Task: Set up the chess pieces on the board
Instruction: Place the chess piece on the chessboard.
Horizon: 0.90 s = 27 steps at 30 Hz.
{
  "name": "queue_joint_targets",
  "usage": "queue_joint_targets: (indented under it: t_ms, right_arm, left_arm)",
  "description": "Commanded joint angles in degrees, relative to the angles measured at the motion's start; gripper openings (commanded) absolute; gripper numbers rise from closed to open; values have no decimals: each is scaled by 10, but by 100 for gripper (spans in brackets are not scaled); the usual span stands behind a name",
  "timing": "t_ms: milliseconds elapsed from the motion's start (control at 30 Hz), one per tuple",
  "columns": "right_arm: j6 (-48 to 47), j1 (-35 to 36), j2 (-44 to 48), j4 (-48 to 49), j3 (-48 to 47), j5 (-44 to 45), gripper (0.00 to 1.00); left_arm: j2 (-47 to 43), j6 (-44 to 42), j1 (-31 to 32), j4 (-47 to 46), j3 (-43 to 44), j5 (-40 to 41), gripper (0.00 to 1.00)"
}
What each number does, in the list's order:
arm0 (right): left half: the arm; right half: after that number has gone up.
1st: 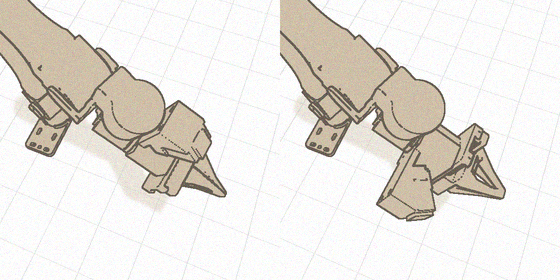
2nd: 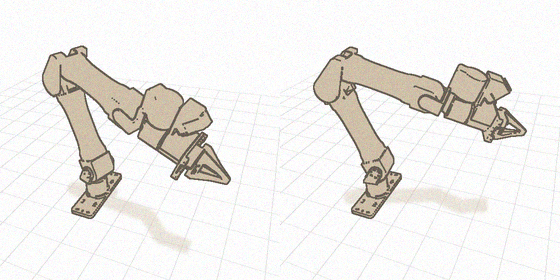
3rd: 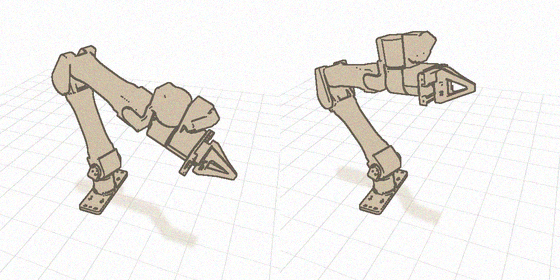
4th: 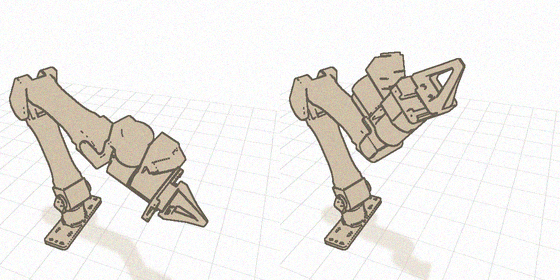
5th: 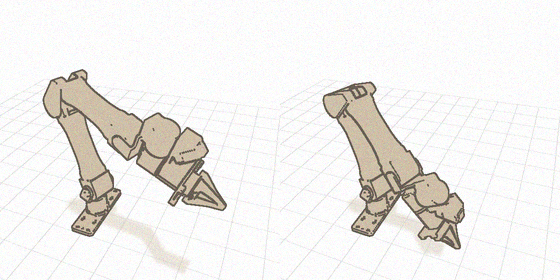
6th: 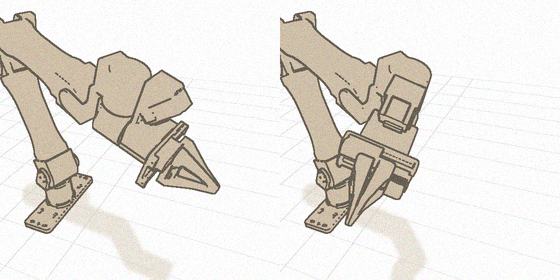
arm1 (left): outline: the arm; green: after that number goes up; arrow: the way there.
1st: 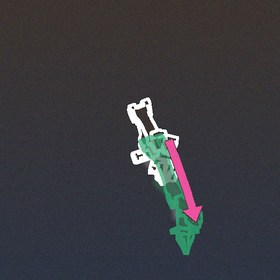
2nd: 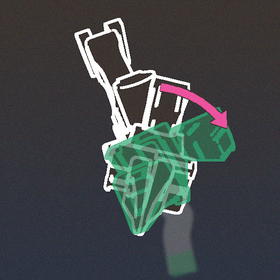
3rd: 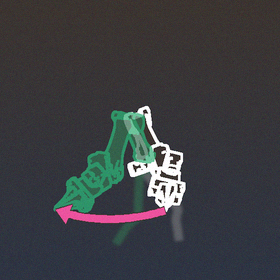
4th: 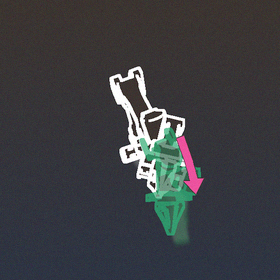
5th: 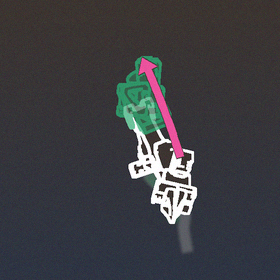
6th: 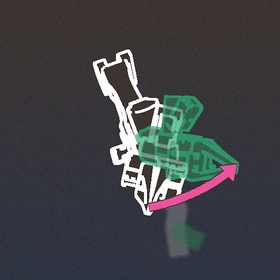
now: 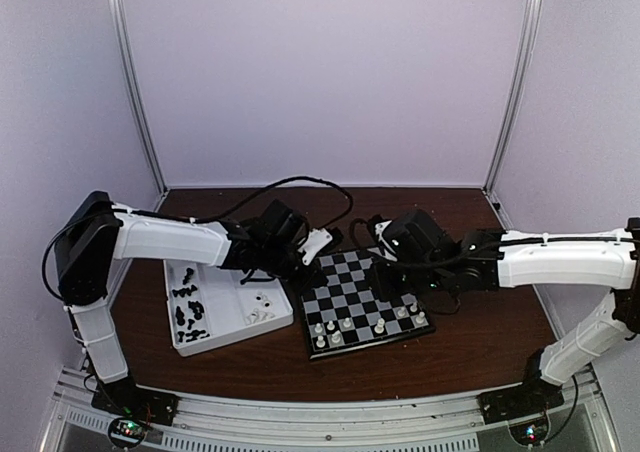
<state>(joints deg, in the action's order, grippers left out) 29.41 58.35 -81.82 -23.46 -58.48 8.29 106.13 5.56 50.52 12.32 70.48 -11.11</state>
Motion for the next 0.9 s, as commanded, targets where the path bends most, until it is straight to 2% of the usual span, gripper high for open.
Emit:
queue_joint_targets:
  t_ms: [0, 167, 667, 733, 867]
  right_arm:
    - [27, -6, 52, 31, 31, 45, 26]
    - [38, -11, 76, 46, 56, 48, 26]
    - [44, -13, 52, 46, 46, 41, 26]
    - [46, -12, 51, 46, 46, 41, 26]
    - [48, -13, 44, 49, 44, 36, 26]
  left_arm:
    - [-2, 5, 0, -159, -43, 36, 7]
    - [26, 4, 2, -188, -55, 27, 7]
    - [56, 9, 11, -221, -90, 15, 8]
    - [57, 9, 12, -219, -92, 13, 12]
    - [50, 10, 15, -221, -102, 15, 27]
